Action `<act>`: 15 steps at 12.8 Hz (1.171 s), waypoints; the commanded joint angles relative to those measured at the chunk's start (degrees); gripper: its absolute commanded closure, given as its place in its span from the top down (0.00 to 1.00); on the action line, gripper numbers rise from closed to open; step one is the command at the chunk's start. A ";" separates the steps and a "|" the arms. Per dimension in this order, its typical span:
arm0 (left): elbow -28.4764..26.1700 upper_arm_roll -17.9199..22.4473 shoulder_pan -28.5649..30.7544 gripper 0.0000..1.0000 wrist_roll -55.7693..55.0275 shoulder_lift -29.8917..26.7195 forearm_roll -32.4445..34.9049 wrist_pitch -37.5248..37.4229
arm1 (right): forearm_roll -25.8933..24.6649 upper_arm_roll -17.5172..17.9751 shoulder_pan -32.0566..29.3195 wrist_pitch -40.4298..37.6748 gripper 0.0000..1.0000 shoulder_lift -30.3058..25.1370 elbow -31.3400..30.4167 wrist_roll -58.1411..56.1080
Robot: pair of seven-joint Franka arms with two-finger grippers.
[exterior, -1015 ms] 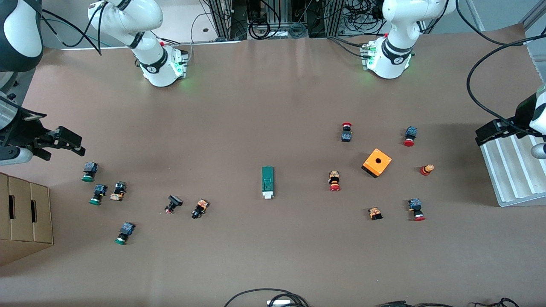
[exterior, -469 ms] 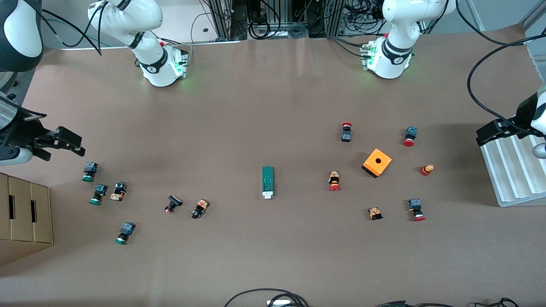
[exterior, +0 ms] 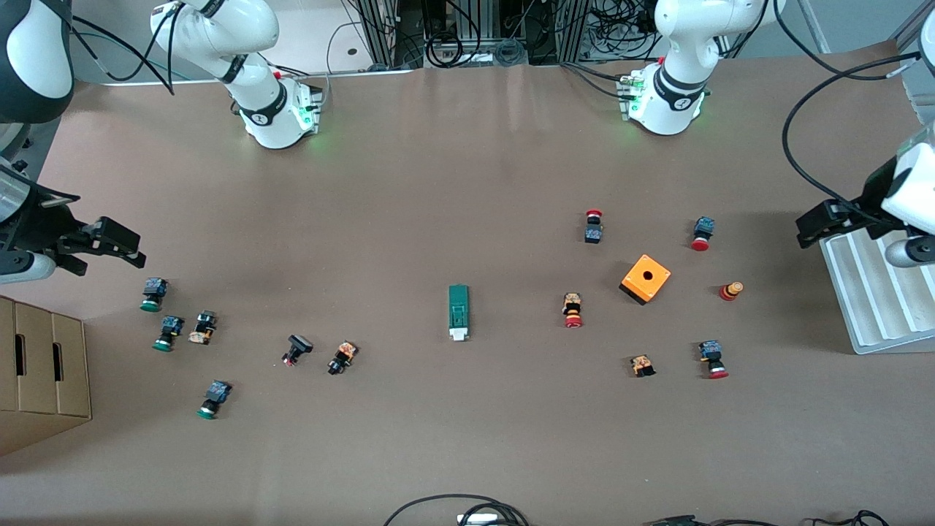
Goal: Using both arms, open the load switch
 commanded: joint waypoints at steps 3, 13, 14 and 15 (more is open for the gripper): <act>0.58 -2.02 0.14 1.00 0.51 -0.50 -0.37 -0.45 | -1.60 -0.13 0.21 1.01 1.00 -0.37 -0.46 0.02; 1.37 -10.55 0.14 1.00 -0.54 -0.51 3.76 0.08 | -1.60 -0.22 0.38 1.01 1.00 -0.20 -0.46 0.28; 1.46 -11.34 0.14 1.00 -1.41 -0.33 3.76 0.08 | -1.60 -0.22 0.38 1.01 1.00 -0.20 -0.46 0.37; 1.81 -12.21 0.14 1.00 -3.60 -0.33 3.50 0.08 | -1.60 -0.13 0.38 0.92 1.00 -0.29 -0.46 0.37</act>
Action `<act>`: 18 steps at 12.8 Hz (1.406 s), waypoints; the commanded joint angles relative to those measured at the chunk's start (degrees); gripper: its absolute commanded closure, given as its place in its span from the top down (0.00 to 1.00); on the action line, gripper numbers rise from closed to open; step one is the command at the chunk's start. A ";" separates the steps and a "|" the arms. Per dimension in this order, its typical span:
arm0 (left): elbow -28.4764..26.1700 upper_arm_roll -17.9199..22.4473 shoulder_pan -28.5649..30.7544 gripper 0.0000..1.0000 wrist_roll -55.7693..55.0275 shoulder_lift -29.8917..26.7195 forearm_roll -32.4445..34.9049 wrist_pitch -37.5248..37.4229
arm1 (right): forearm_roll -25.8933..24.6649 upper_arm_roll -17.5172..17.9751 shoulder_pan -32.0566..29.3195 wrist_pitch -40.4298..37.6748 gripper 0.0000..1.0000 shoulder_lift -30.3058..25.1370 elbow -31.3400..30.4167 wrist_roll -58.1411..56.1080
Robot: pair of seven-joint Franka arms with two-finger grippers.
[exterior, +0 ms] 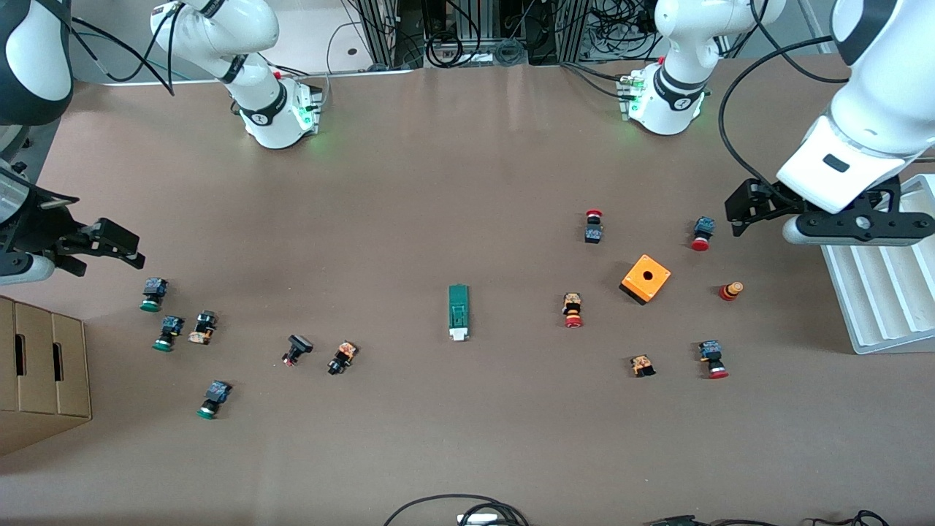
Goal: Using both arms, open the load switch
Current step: 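Move the left gripper over the green load switch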
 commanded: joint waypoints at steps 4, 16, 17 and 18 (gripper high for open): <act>1.75 -1.56 0.62 1.00 -4.27 -0.75 1.06 -1.10 | -1.58 0.03 0.48 0.61 1.00 -0.54 -0.44 0.46; 2.29 -15.52 0.18 1.00 -28.22 -3.46 0.71 -3.47 | -1.58 0.20 0.56 0.70 1.00 -0.62 -0.36 0.37; 2.37 -17.45 -0.43 1.00 -30.78 -4.08 0.71 -2.95 | -1.58 0.20 0.56 0.70 1.00 -0.62 -0.36 0.46; 2.81 -18.51 -3.22 1.00 -32.72 -4.44 1.58 -2.86 | -1.49 0.20 0.56 0.70 1.00 -0.71 -0.36 0.46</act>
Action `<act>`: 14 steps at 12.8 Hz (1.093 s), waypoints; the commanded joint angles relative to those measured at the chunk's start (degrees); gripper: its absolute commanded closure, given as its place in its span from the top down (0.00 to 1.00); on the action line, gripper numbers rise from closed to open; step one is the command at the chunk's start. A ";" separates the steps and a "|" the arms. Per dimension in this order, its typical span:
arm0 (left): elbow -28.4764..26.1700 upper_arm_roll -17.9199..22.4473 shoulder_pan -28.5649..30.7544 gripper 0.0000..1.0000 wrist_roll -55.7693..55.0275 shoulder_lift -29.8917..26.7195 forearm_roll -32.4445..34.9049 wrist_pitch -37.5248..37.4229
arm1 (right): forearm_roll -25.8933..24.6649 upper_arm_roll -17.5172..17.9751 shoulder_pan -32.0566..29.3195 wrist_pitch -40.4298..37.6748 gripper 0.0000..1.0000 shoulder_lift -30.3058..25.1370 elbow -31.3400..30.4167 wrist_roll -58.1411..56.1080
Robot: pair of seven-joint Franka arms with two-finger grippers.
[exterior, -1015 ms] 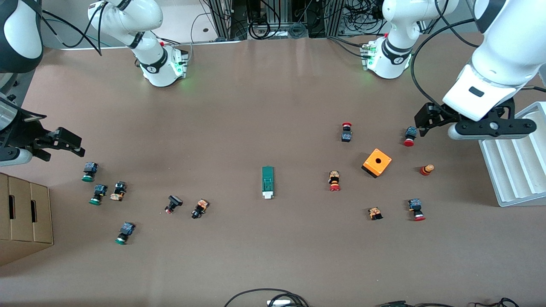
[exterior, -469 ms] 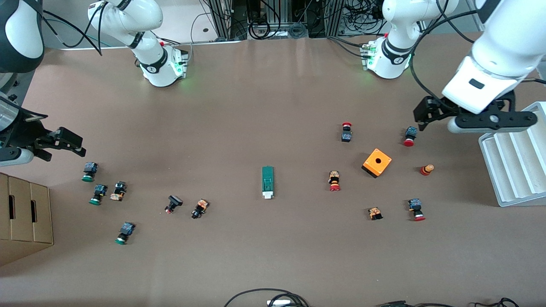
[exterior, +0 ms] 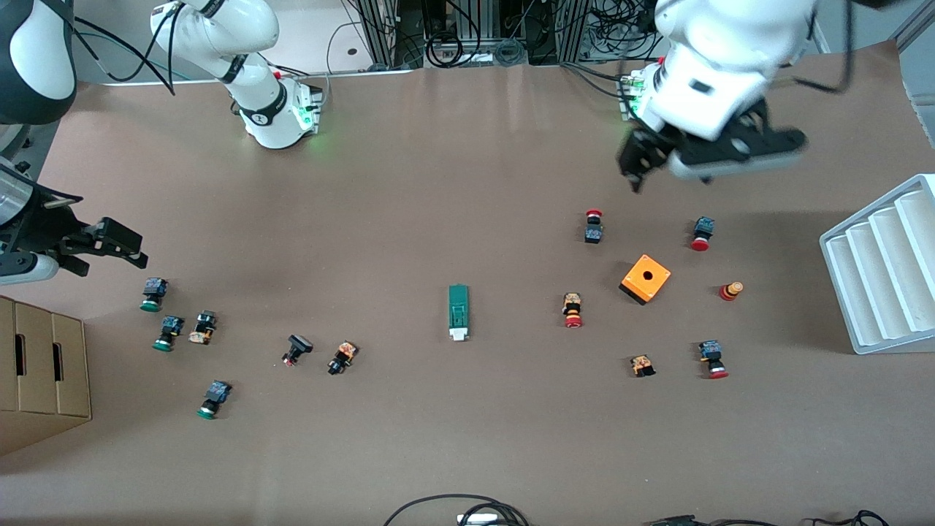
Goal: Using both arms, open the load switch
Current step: 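Move the left gripper over the green load switch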
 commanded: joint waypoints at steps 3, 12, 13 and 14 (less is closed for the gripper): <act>0.08 -1.91 -15.72 1.00 -19.01 -1.93 11.16 -0.33 | -1.49 0.09 0.40 0.70 1.00 -0.68 -0.36 0.46; -3.34 -12.79 -28.42 1.00 -55.41 6.85 26.64 0.98 | -1.57 0.01 0.31 0.52 1.00 -0.68 -0.18 0.37; -4.91 -13.94 -29.55 1.00 -60.24 7.90 29.45 2.29 | -1.58 0.01 0.31 0.52 1.00 -0.59 -0.18 0.37; -6.49 -14.04 -30.95 1.00 -64.03 8.70 32.52 3.61 | -1.58 0.01 0.22 0.61 1.00 -0.50 -0.18 0.28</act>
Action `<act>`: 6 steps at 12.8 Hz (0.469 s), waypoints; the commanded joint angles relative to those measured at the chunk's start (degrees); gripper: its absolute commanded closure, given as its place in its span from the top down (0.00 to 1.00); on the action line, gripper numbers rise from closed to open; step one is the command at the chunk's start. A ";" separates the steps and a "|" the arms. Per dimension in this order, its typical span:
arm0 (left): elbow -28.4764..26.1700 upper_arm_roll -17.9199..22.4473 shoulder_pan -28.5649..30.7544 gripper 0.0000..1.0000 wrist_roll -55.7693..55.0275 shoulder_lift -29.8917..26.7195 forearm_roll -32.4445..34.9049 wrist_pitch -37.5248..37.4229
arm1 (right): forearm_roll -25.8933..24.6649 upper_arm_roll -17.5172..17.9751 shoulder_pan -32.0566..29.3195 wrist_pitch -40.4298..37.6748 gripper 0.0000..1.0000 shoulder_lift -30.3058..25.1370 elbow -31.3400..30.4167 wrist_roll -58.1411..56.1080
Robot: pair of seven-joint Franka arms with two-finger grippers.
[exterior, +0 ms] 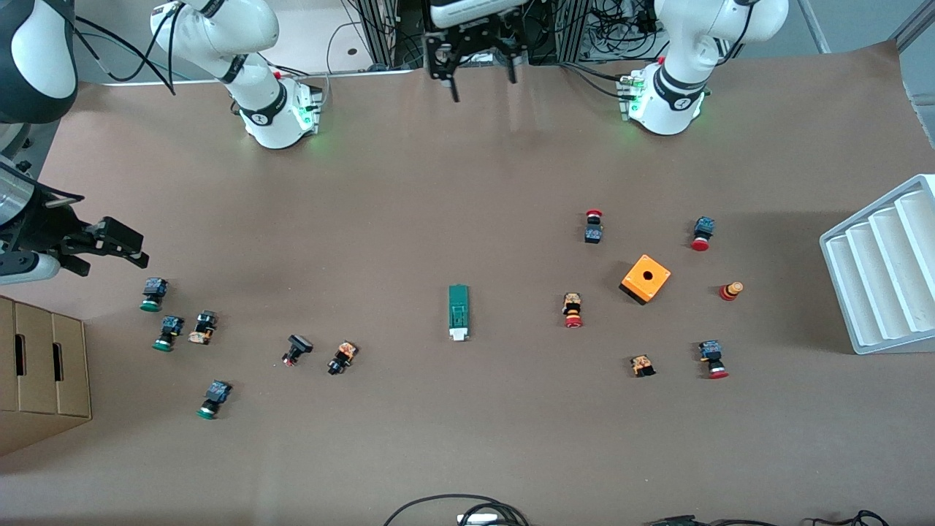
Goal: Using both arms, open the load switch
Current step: 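Move the left gripper over the green load switch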
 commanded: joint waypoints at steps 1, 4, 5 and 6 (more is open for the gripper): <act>-3.20 -0.83 -3.07 1.00 -10.22 3.04 8.26 3.11 | -1.57 -0.08 0.24 0.61 1.00 -0.43 -0.19 0.37; -9.43 -0.83 -6.32 1.00 -18.58 6.64 19.68 3.91 | -1.57 -0.17 0.15 0.52 1.00 -0.43 -0.19 0.37; -11.11 -0.83 -6.77 1.00 -22.17 8.05 24.08 3.91 | -1.57 -0.17 0.07 0.52 1.00 -0.43 -0.19 0.37; -11.91 -0.83 -6.86 1.00 -24.47 9.63 27.43 3.91 | -1.57 -0.17 0.07 0.52 1.00 -0.35 -0.19 0.37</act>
